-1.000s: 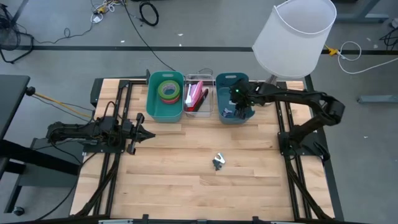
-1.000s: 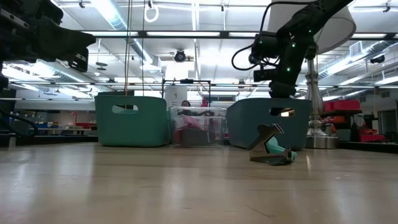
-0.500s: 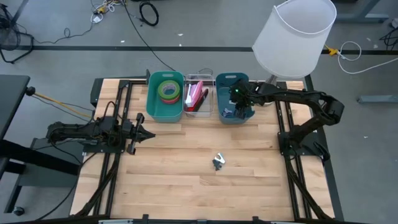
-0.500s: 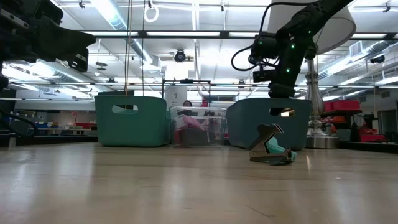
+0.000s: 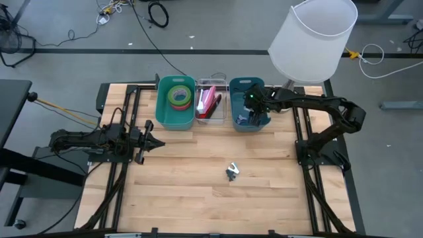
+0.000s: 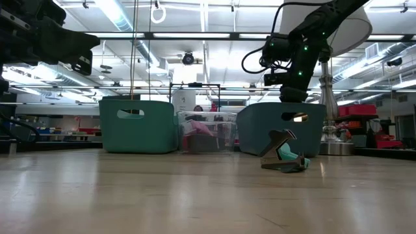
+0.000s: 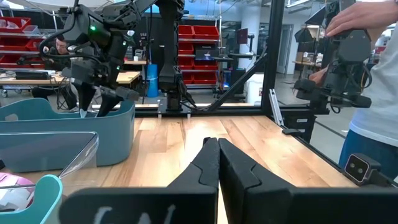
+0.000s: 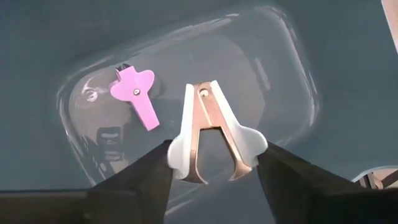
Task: Pick and place Stapler, Stapler remover, tape
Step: Put the blue staple remover into the blue bin, then put the gray staple remover into the blue bin
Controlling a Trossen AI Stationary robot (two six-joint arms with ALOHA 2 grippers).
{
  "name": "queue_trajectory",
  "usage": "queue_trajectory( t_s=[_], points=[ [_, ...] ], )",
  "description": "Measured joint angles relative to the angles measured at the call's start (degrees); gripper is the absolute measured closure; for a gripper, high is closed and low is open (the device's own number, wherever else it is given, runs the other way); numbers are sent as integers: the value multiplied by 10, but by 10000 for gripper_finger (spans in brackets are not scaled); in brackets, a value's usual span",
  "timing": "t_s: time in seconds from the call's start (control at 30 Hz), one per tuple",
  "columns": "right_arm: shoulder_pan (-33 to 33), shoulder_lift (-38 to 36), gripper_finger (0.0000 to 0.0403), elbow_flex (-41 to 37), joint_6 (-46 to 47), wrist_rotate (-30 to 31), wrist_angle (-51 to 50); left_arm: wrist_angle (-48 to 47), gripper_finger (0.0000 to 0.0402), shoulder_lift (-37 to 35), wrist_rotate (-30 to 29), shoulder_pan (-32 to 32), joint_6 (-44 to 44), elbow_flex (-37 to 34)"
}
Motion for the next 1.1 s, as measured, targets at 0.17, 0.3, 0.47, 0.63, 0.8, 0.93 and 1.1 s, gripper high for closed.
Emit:
queue_trajectory(
  t_s=[0.17,0.3,0.47,0.63,0.8,0.93,1.1],
  points=[
    [0,0,138,0,6,0,0,0,399,0,0,0,0,0],
    [0,0,117,0,6,0,0,0,399,0,0,0,0,0],
    [0,0,102,0,5,-1,0,0,399,0,0,0,0,0],
    [0,0,98,0,5,-1,0,0,399,0,0,0,0,0],
    [0,-2,100,0,4,-1,-1,0,399,0,0,0,0,0],
    [3,-20,101,0,4,-1,-1,0,399,0,0,0,0,0],
    [9,-62,101,0,-11,-1,1,0,399,0,0,0,0,0]
  ],
)
